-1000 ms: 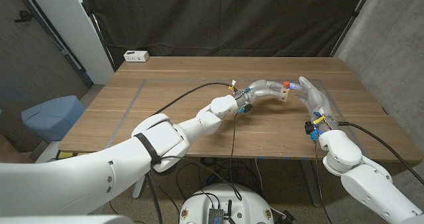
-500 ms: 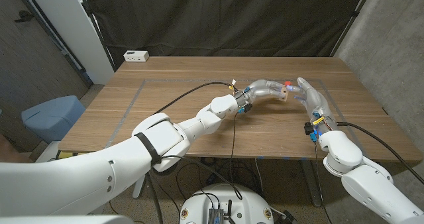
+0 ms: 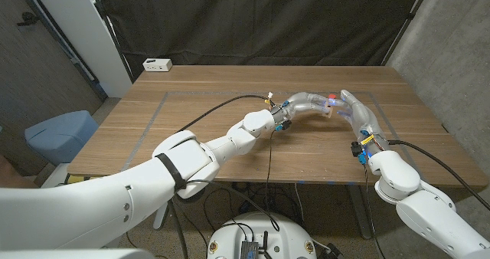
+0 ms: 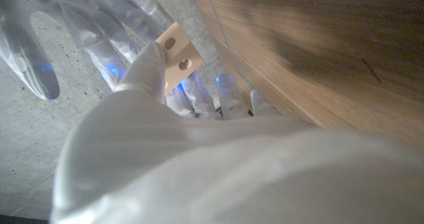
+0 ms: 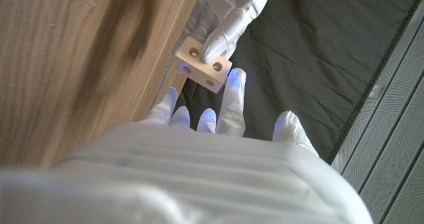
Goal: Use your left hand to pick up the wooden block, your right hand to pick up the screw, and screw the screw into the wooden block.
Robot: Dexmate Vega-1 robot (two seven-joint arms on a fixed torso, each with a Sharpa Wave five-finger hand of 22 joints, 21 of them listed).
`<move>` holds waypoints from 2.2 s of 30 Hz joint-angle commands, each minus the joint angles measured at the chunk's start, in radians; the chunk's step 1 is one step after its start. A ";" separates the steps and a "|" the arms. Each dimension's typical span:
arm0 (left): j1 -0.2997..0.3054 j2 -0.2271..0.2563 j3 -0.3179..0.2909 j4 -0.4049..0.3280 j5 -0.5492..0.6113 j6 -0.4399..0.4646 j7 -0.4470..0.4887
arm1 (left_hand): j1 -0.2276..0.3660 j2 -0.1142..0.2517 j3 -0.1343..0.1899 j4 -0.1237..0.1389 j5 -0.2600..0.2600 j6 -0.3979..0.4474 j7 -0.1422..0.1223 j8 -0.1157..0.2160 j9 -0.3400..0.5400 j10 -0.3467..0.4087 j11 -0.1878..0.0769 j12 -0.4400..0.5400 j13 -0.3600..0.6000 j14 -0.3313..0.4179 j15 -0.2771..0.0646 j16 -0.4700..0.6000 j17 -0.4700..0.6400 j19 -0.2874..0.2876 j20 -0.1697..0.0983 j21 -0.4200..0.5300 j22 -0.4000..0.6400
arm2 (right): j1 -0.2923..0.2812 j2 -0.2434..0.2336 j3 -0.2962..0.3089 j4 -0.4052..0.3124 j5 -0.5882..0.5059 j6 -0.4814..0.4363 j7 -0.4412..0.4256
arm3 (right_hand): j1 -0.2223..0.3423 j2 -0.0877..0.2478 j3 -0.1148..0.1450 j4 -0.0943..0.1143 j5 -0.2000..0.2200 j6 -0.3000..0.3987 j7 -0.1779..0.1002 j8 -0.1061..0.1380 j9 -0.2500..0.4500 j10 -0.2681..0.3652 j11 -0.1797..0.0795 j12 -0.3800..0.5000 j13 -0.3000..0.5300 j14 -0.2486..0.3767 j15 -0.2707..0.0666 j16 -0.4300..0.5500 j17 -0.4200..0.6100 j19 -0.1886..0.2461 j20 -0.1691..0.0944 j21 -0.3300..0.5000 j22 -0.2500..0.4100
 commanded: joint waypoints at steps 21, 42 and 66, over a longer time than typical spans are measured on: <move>0.002 0.007 -0.002 -0.003 0.001 -0.011 -0.006 | -0.054 0.066 0.056 0.054 0.004 0.075 0.010 0.028 0.005 0.009 -0.002 0.021 0.003 0.005 -0.062 -0.003 0.001 -0.001 0.000 0.005 0.004 | -0.052 0.038 0.058 -0.043 -0.026 -0.037 -0.072 | 0.005 0.004 0.010 -0.005 -0.002 -0.056 0.007 -0.032 0.002 -0.005 0.058 -0.012 0.003 0.015 0.026 -0.002 0.001 0.010 0.004 0.002 0.003; -0.005 0.005 -0.002 -0.001 0.002 -0.015 -0.011 | -0.053 0.066 0.055 0.053 0.003 0.077 0.010 0.029 0.005 0.009 -0.001 0.021 0.003 0.006 -0.064 -0.002 0.002 -0.002 -0.002 0.005 0.004 | -0.002 0.024 0.039 -0.004 -0.002 -0.034 -0.022 | -0.012 -0.004 0.005 0.002 -0.004 -0.221 -0.027 -0.043 0.000 -0.103 0.065 -0.025 0.003 -0.042 0.049 -0.022 0.006 -0.024 0.017 -0.007 0.003; -0.013 -0.005 0.005 0.009 0.002 0.006 -0.007 | -0.054 0.067 0.056 0.054 0.003 0.073 0.010 0.027 0.005 0.008 -0.002 0.020 0.003 0.005 -0.063 -0.003 0.002 -0.002 -0.001 0.005 0.004 | 0.031 0.007 0.015 0.036 0.022 -0.005 0.008 | -0.030 -0.006 -0.001 0.009 -0.005 -0.251 -0.042 -0.026 -0.001 -0.132 0.050 -0.017 0.003 -0.074 0.057 -0.023 0.008 -0.048 0.022 -0.006 0.003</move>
